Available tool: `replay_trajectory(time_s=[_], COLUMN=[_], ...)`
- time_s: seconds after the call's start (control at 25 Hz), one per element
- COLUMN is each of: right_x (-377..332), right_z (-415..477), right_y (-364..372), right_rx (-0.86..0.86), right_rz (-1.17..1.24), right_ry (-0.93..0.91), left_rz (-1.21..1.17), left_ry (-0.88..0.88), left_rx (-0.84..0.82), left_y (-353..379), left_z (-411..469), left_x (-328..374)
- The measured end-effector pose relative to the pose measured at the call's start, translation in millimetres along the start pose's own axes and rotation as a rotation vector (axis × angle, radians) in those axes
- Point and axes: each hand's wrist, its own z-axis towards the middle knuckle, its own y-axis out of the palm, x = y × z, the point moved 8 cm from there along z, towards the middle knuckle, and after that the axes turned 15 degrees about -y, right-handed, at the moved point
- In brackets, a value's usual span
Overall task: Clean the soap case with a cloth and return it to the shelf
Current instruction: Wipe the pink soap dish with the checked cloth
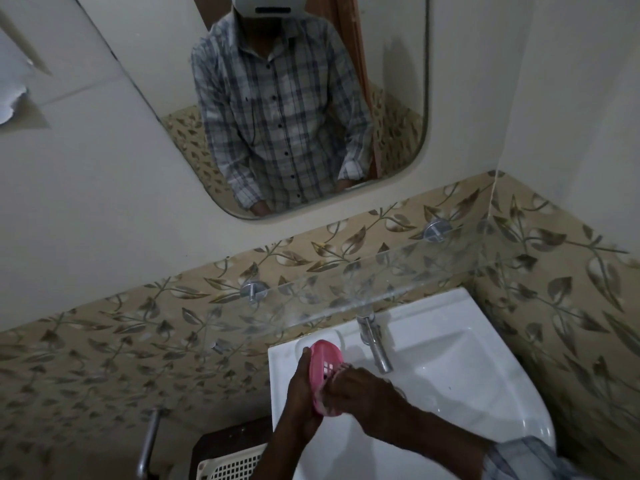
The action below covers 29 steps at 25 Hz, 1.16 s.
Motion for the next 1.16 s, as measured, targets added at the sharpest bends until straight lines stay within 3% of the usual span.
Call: replay_trajectory(time_s=[0.12, 0.2, 0.32, 0.48, 0.56, 0.68, 0.76, 0.88, 1.0, 1.08, 1.16], right_x=[-7, 12, 38, 5, 22, 55, 66, 86, 90, 87, 84], right_z=[-18, -10, 0, -3, 5, 19, 19, -1, -23, -29, -31], right_y=[0, -9, -18, 8, -5, -14, -2, 9, 18, 14, 9], right_rx=[-0.121, -0.091, 0.076, -0.054, 0.015, 0.027, -0.043, -0.08, -0.135, 0.025, 0.322], right_rz=[-0.008, -0.052, -0.109, -0.03, -0.061, -0.028, 0.076, 0.237, 0.497, 0.685, 0.899], right_ry=[-0.374, -0.329, -0.028, -0.213, -0.054, 0.426, 0.701, 1.077, 1.32, 1.407, 1.47], left_rz=[0.017, -0.01, -0.081, -0.215, -0.209, -0.115, -0.086, -0.076, 0.107, 0.242, 0.41], left_ry=[-0.163, -0.138, -0.118, -0.12, -0.019, 0.148, 0.246, 0.361, 0.512, 0.621, 0.684], left_rx=[-0.17, -0.231, -0.243, -0.276, -0.207, -0.065, 0.025, -0.022, 0.096, 0.222, 0.267], left_y=[14, 20, 23, 23, 18, 11, 4, 9, 2, -6, -5], left_z=[-4, -4, -5, -2, -2, -1, 3, 6, 6, 4, 2], left_x=[-15, -14, -10, -18, -13, -3, -4, -14, -10, -2, 6])
